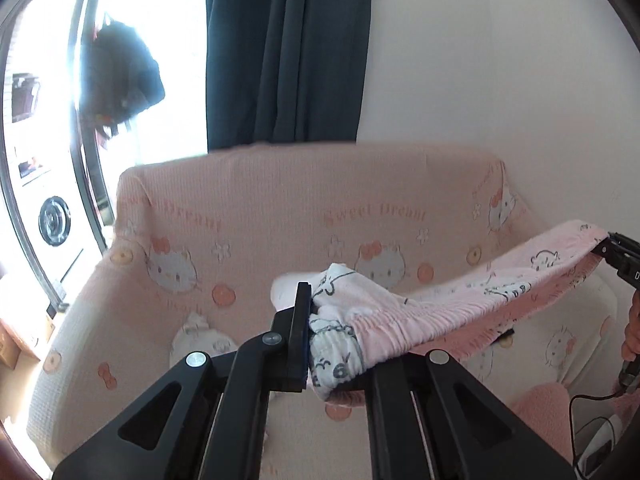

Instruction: Fold clothes

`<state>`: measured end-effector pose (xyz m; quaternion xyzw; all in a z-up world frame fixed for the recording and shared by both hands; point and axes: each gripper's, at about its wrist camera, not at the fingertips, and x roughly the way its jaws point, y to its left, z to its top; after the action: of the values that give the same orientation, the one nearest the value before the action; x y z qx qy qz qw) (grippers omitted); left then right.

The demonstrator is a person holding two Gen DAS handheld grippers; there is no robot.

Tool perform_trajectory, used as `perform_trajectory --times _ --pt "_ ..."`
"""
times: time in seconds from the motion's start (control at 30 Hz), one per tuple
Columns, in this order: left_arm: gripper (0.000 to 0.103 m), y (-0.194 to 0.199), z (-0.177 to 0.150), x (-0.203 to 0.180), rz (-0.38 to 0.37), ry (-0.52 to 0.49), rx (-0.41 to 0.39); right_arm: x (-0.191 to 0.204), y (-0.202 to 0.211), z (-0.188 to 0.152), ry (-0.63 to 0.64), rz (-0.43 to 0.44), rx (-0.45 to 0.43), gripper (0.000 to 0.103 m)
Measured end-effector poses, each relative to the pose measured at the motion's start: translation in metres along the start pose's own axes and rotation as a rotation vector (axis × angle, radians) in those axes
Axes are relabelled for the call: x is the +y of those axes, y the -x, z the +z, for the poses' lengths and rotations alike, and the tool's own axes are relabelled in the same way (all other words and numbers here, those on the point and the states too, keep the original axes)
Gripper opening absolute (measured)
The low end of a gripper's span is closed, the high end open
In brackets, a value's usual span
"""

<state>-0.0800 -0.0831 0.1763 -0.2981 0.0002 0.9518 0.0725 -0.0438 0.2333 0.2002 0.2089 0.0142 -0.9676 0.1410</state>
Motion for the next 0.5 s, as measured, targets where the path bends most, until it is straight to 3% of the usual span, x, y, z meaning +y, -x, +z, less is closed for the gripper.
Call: perform_trajectory --times 0.07,0.13,0.2,0.3,0.43,0.5 --pt "0.006 -0.059 -0.057 -0.001 -0.027 0.054 0.207 0.002 -0.034 -0.051 -0.002 -0.018 0.124 0.022" --pt "0.006 -0.122 -0.123 -0.005 -0.005 0.090 0.423 0.001 -0.076 -0.107 -0.025 -0.022 0.283 0.022" --pt "0.006 -0.168 -0.177 -0.010 -0.026 0.102 0.584 -0.002 -0.119 -0.165 -0.063 -0.026 0.441 0.021" --pt "0.008 -0.210 -0.234 -0.015 -0.034 0.122 0.781 -0.016 -0.156 -0.223 -0.186 -0.002 0.591 0.020" --pt "0.013 -0.209 -0.250 -0.023 0.018 0.017 0.794 -0.022 -0.178 -0.261 -0.238 0.018 0.703 0.020" --pt "0.026 -0.199 -0.242 -0.020 0.023 -0.003 0.762 -0.018 -0.181 -0.267 -0.226 0.046 0.721 0.020"
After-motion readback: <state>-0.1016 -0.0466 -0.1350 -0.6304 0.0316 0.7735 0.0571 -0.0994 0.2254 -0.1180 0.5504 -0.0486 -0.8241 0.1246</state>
